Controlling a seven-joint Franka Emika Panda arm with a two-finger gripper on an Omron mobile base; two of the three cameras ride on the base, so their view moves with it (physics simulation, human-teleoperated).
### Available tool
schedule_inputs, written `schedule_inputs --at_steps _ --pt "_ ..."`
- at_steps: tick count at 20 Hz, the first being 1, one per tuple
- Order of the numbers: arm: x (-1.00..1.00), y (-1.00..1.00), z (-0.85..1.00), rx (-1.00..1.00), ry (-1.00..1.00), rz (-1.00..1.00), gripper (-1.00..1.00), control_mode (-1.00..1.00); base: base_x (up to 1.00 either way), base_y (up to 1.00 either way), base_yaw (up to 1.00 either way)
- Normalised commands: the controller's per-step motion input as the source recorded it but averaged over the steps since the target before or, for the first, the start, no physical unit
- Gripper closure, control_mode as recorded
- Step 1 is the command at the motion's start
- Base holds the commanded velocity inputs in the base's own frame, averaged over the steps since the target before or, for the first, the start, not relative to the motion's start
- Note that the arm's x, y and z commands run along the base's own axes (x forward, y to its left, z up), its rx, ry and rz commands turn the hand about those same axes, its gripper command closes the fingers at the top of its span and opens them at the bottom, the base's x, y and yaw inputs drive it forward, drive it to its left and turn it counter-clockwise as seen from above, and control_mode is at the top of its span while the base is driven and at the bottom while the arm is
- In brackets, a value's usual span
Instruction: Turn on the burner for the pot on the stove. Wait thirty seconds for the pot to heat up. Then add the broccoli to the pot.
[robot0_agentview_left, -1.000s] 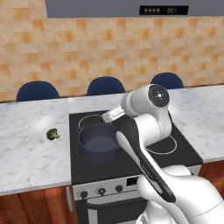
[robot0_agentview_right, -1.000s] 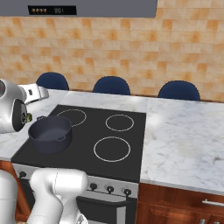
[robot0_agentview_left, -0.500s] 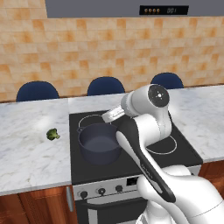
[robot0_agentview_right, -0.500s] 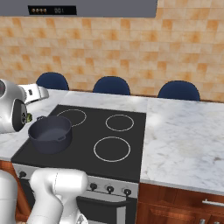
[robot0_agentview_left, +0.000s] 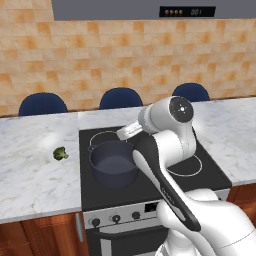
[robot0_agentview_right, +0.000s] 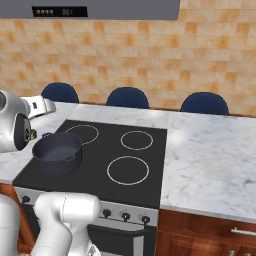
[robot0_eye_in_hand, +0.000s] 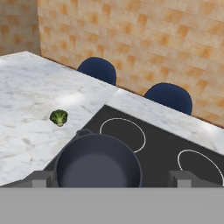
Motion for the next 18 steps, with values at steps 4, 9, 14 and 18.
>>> schedule_inputs --at_steps 4,9,14,18 --pt "0.00 0.00 0.00 0.00 0.00 0.00 -1.00 -1.00 0.00 0.00 0.00" --pt "0.00 0.00 0.00 0.00 0.00 0.00 -1.00 -1.00 0.00 0.00 0.00" --pt "0.00 0.00 0.00 0.00 0.00 0.00 -1.00 -1.00 0.00 0.00 0.00" --pt "0.00 0.00 0.00 0.00 0.00 0.00 -1.00 -1.00 0.00 0.00 0.00"
